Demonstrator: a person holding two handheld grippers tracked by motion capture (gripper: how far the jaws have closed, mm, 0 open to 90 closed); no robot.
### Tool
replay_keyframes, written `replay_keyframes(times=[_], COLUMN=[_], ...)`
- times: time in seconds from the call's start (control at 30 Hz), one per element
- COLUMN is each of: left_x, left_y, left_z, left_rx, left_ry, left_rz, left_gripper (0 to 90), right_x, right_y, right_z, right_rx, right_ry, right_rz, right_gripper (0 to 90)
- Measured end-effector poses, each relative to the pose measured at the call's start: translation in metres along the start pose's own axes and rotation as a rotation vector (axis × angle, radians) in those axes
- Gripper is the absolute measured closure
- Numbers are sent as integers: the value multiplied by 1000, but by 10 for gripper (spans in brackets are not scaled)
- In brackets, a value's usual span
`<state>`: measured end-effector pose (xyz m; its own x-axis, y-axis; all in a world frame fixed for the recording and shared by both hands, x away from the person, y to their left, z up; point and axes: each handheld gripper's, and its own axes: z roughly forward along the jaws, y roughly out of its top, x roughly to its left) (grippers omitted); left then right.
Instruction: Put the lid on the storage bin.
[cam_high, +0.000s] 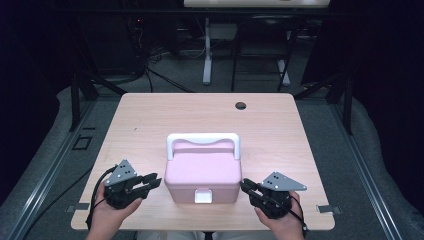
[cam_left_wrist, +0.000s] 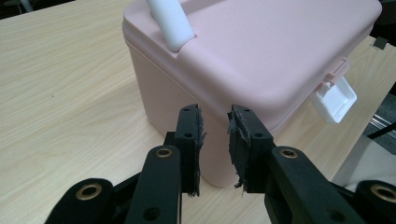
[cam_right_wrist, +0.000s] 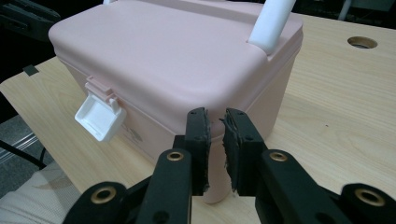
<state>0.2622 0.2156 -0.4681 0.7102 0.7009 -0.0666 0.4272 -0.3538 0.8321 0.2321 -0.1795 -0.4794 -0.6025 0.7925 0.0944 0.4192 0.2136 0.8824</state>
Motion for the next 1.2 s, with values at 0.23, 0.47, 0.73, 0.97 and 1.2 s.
replay_keyframes(times=[0.23,0.47,0.73,0.97,1.2], left_x=[2,6,12,19,28], left_y=[-1,-1,-1,5,13], left_z=[0,-1,0,2,5], left_rx=[-4,-15,-17,-24,-23], left_ry=[-1,5,18,38,66], left_rz=[-9,-20,-38,-51,-48], left_gripper=[706,671,633,587,548], right_x=[-3,-8,-14,-20,-25], right_y=[0,0,3,16,24], right_z=[-1,-3,-6,-8,-3], right_rx=[-2,-11,-23,-41,-34], right_ry=[-9,-19,-39,-53,-69], right_rz=[6,19,32,32,19], right_gripper=[793,790,781,774,764])
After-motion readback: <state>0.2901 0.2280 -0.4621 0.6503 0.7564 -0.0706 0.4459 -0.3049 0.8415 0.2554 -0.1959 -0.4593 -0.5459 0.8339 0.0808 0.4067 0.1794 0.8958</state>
